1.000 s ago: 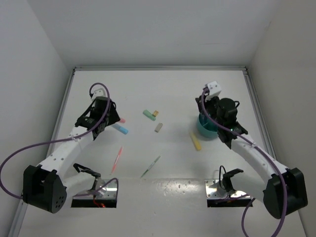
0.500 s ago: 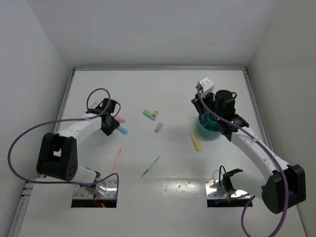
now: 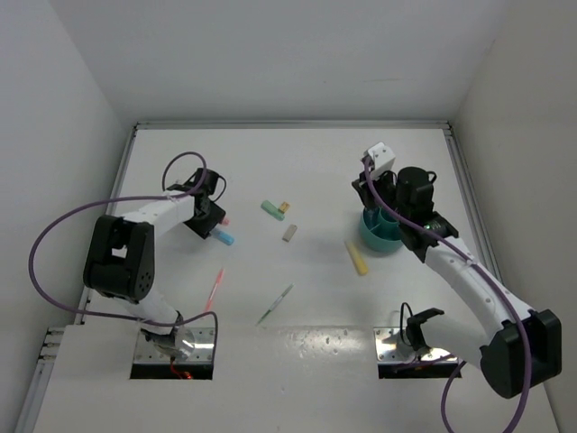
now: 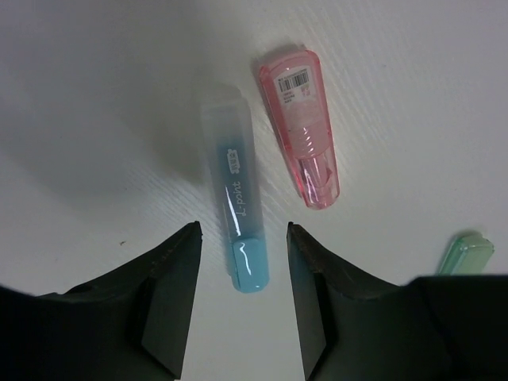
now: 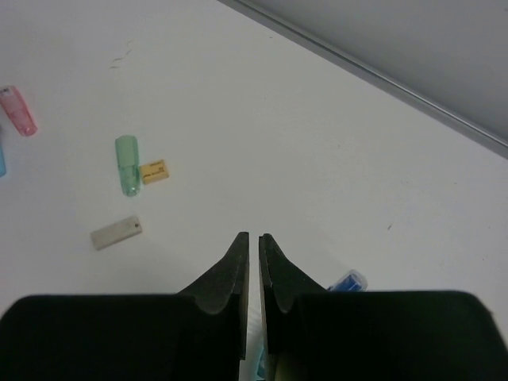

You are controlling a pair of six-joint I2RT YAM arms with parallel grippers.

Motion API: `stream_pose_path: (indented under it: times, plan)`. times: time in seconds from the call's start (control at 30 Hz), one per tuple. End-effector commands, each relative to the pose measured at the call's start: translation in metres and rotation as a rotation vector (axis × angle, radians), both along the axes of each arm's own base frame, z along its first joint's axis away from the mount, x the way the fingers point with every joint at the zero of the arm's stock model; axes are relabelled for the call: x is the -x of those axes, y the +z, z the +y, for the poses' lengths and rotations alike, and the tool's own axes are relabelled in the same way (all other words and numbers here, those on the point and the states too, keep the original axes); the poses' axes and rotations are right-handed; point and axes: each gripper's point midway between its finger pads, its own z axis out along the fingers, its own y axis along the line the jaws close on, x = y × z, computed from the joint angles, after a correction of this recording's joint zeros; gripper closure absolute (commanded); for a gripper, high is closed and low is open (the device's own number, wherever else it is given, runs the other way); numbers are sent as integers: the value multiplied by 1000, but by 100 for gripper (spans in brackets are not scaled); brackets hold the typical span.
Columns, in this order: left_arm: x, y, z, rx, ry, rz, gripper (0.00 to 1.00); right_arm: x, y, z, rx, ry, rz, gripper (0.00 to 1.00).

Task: Sort the stationery into containers
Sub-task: Pick up the pen from the center of the board.

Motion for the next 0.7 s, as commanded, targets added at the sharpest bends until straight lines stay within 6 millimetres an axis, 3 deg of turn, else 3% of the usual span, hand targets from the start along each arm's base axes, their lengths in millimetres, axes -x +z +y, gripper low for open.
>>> stream_pose_path:
  times: [0.0,0.4,0.67]
  plan:
    - [-9,9,5,0,42,-25,47,-4,22,-6,-10,-32,-81,91]
    - [-10,-19,12,-33,67,50,47,-4,30,-11,-15,-61,-112,90]
    - [-10,-28,16,-66,65,90,48,-4,38,-15,-21,-79,-139,90]
